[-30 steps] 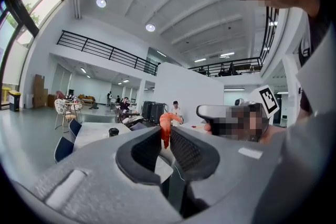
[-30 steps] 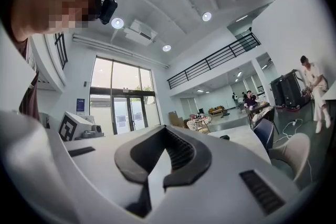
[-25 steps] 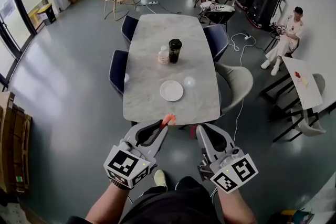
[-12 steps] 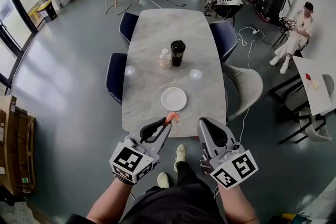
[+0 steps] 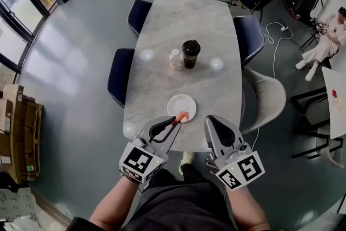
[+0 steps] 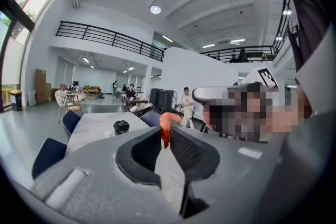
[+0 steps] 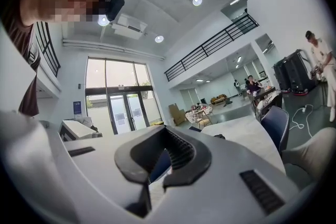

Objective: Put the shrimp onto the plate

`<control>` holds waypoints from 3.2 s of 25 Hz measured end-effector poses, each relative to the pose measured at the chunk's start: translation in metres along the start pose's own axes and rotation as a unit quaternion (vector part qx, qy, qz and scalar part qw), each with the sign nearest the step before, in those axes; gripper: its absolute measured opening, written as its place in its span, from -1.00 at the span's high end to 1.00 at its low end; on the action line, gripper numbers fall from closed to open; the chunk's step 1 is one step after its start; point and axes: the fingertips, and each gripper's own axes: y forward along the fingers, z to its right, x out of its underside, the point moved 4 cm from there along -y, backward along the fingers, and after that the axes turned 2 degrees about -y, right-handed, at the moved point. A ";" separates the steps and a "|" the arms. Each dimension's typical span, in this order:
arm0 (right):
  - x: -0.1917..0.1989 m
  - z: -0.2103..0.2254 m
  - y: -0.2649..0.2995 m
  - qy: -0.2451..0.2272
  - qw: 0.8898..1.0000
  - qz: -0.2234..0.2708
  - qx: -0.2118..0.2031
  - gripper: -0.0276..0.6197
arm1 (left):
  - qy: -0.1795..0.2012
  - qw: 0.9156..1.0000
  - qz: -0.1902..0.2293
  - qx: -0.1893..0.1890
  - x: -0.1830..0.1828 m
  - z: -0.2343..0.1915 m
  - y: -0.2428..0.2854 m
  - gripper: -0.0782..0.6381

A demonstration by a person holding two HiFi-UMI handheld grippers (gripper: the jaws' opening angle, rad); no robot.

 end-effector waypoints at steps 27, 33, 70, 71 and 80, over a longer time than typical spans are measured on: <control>0.134 0.102 0.091 0.036 0.996 -0.076 0.041 0.91 | -0.013 0.969 -0.246 0.024 0.227 -0.109 0.147 0.64; 0.151 0.113 0.098 0.045 0.995 -0.074 0.048 0.91 | -0.004 0.959 -0.282 0.029 0.250 -0.118 0.158 0.64; 0.111 0.085 0.099 0.041 0.991 -0.123 0.038 0.91 | -0.002 0.968 -0.251 0.024 0.165 -0.100 0.134 0.65; 0.105 0.082 0.100 0.038 0.991 -0.123 0.036 0.91 | -0.006 0.971 -0.236 0.027 0.153 -0.098 0.130 0.65; 0.054 0.061 0.098 0.016 0.994 -0.108 0.018 0.91 | -0.029 0.996 -0.077 0.045 0.048 -0.077 0.092 0.76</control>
